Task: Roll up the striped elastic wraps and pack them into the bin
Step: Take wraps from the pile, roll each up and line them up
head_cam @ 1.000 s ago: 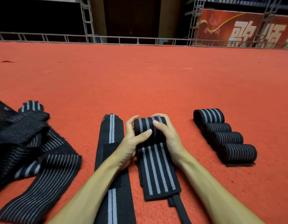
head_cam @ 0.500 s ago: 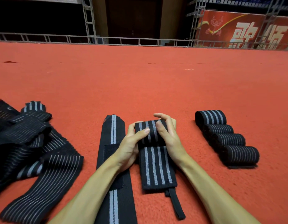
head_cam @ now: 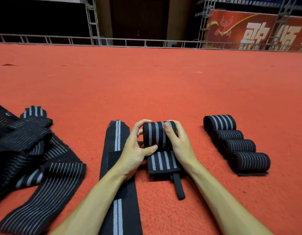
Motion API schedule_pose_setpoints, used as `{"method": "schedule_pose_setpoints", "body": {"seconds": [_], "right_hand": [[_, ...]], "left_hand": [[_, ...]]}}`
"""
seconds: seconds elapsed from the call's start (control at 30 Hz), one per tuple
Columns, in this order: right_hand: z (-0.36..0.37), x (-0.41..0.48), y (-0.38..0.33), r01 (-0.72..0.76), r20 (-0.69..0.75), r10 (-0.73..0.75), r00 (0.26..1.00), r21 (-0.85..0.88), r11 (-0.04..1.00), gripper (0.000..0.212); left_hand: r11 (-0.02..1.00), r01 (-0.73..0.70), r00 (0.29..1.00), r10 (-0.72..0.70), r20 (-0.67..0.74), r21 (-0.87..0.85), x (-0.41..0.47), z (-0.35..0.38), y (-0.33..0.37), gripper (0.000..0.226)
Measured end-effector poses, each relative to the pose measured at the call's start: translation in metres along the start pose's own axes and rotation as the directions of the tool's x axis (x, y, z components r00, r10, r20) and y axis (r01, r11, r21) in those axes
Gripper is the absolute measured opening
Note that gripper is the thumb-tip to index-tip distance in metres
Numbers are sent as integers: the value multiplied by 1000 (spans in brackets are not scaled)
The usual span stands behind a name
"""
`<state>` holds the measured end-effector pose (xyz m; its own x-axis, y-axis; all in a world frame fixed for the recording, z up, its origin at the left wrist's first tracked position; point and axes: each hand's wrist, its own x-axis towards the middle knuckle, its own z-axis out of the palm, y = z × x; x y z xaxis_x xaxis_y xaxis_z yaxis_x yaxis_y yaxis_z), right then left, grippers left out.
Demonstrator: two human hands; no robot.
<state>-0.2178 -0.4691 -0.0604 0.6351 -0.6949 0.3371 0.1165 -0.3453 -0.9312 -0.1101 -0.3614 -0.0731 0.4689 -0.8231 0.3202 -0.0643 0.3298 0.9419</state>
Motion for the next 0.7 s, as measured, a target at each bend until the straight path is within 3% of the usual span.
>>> {"method": "schedule_pose_setpoints", "body": {"seconds": [0.17, 0.3, 0.4, 0.53, 0.6, 0.7], "right_hand": [[0, 1, 3, -74, 24, 71, 997, 195, 978, 16], [0, 2, 4, -85, 76, 69, 995, 233, 969, 24], [0, 1, 6, -124, 170, 79, 982, 270, 955, 35], [-4, -1, 9, -194, 263, 88, 961, 412, 890, 32], [-1, -1, 7, -208, 224, 115, 968, 454, 866, 27], [3, -3, 2, -231, 146, 188, 971, 393, 890, 39]], "left_hand": [[997, 69, 997, -68, 37, -21, 1, 1, -1, 76], [950, 215, 977, -209, 50, -228, 2, 8, -1, 74], [927, 275, 959, -283, 5, -255, 3, 8, -2, 67], [970, 183, 973, -202, -109, -162, 6, 4, -3, 77], [983, 139, 979, -155, -132, -122, 6, 2, -1, 77], [981, 151, 979, -166, -118, -123, 2, 2, 6, 75]]}}
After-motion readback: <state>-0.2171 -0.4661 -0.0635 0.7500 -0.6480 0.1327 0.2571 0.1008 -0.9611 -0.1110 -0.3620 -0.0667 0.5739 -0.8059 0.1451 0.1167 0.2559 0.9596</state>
